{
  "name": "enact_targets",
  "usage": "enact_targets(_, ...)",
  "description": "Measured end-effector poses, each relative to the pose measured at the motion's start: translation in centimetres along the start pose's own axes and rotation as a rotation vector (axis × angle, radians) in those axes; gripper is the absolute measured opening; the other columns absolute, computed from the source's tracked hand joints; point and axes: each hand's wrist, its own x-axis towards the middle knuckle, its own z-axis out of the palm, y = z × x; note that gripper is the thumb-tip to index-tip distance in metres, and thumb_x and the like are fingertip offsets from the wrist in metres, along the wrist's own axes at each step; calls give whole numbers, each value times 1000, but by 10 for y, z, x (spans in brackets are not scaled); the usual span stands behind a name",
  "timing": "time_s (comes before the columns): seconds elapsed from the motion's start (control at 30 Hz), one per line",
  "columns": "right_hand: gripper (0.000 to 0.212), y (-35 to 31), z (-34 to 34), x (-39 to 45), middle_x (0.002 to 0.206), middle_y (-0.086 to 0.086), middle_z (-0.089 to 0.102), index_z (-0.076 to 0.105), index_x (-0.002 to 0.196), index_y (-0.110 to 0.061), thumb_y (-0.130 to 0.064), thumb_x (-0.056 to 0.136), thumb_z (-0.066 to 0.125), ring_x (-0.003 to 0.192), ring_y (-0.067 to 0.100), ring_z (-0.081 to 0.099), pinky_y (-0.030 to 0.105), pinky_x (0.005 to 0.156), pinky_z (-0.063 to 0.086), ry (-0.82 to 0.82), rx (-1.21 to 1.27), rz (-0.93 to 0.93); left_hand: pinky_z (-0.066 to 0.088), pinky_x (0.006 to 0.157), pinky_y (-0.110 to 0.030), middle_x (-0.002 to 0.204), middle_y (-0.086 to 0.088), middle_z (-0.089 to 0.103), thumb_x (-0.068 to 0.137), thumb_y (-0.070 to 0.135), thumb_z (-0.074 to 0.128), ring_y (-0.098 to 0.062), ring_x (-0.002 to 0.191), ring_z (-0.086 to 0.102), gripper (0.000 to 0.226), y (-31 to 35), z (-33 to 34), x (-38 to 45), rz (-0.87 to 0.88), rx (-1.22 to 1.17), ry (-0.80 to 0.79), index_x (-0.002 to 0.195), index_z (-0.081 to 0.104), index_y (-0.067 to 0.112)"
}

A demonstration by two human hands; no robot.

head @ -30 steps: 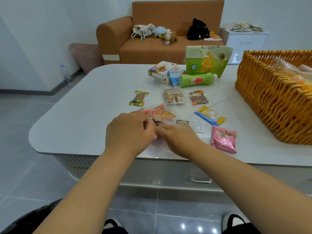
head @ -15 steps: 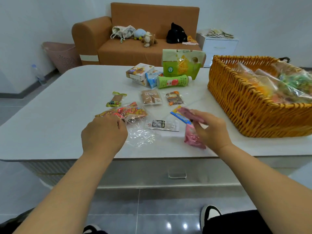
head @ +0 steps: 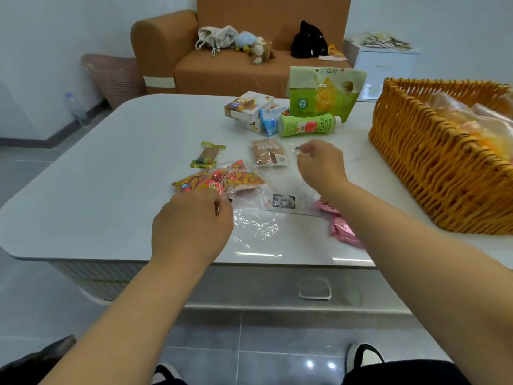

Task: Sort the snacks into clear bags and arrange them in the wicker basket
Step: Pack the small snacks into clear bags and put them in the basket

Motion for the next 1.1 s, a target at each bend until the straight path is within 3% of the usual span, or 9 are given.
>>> enact_targets(0.23,73,-33,62,65,129,10,50,32,141,-6,-35,85,69,104,22,50,32,83,45,-209,53,379,36,56,-28,65,6,49,98,40,43,-22,69,50,33,1,4,-3,58,38,-44,77,61,23)
enact_targets(0.4,45,-34,77,84,100,11,53,53,122,-2,-27,87,65,107,30,53,42,99,46,-374,21,357,38,58,-28,70,6,56,98,39,44,-19,73,53,31,-2,4,5,42,4,-80,77,61,24)
enact_targets(0.47,37,-26,71,79,102,13,55,55,106,-5,-21,78,74,100,28,57,43,92,52,-329,100,394,41,60,-28,72,6,58,98,39,44,-20,75,56,30,-3,5,5,24,9,-99,79,62,24)
enact_targets(0.57,36,-11,53,62,99,14,64,57,104,-7,-8,73,75,85,28,65,38,66,58,-219,391,458,47,75,-31,104,7,67,95,34,48,-22,96,60,24,-1,8,1,13,-30,-110,115,61,31)
enact_targets(0.67,28,-5,25,33,96,17,66,62,100,-7,8,76,65,85,33,67,45,68,59,-166,555,296,42,87,-31,139,12,51,93,22,54,-18,121,49,52,0,8,-3,82,-138,-129,141,41,36)
enact_targets(0.77,28,0,-13,-6,92,10,65,58,98,-13,8,80,62,79,22,65,36,66,59,-115,677,163,40,98,-28,144,21,44,97,25,53,-5,131,38,46,2,6,-6,225,-117,-175,140,46,40)
enact_targets(0.87,36,-2,-59,-45,101,10,70,58,102,-21,6,79,62,92,28,69,43,79,57,-131,779,159,40,100,-28,139,21,51,99,42,47,-3,132,39,34,4,8,-8,253,-1,-207,133,55,41)
enact_targets(1.0,26,-10,-104,-109,88,11,68,61,101,-11,0,79,54,77,27,65,43,70,54,-263,932,224,49,88,-32,122,14,66,98,49,46,-12,115,58,30,10,7,-13,210,25,-189,118,67,42)
enact_targets(1.1,11,-7,-110,-150,74,8,63,65,90,-11,-10,82,58,61,21,59,30,58,51,-467,953,410,48,77,-30,108,8,71,98,49,46,-19,104,61,29,14,5,-14,172,17,-140,107,72,38)
